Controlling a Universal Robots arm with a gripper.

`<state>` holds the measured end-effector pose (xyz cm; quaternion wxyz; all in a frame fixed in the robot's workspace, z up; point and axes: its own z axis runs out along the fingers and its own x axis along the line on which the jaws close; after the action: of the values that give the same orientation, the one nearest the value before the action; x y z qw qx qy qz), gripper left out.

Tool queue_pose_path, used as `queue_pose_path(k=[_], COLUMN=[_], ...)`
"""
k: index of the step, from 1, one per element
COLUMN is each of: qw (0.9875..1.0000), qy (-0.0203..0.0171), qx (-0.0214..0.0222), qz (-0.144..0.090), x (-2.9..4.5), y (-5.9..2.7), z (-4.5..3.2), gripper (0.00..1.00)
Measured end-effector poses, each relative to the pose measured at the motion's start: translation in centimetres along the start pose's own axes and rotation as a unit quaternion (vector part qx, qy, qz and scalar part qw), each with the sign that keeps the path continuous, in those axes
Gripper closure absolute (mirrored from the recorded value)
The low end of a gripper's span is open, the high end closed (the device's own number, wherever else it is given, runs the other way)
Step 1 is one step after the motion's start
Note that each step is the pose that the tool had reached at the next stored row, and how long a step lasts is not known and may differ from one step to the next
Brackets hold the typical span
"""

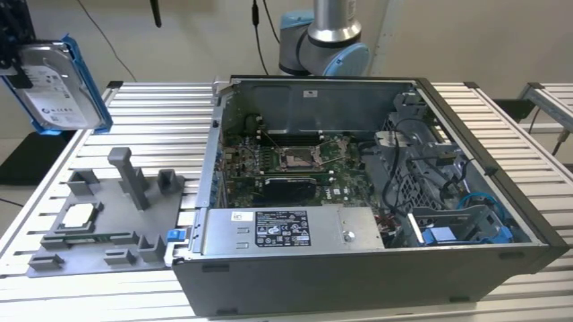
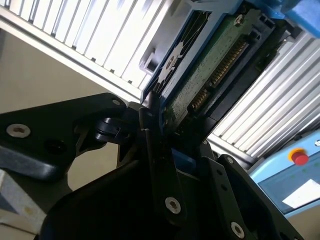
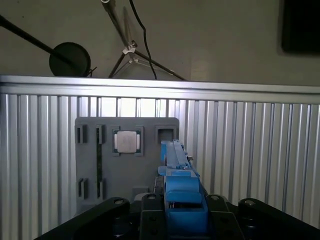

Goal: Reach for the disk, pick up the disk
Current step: 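Pick up the disk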

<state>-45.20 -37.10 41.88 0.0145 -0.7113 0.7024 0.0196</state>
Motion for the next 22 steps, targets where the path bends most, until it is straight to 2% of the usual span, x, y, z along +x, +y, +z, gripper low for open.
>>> queue_pose_path(k=[13,22], qw=[1.0000,1.0000], qy=[0.0000,-0.0001], qx=[0.0000,0.0000], qz=[0.000,0.000], x=[-0.05,-0.09], y=[0.01,0.01], z=[-0.96,-2.03], gripper=[1.00,1.00])
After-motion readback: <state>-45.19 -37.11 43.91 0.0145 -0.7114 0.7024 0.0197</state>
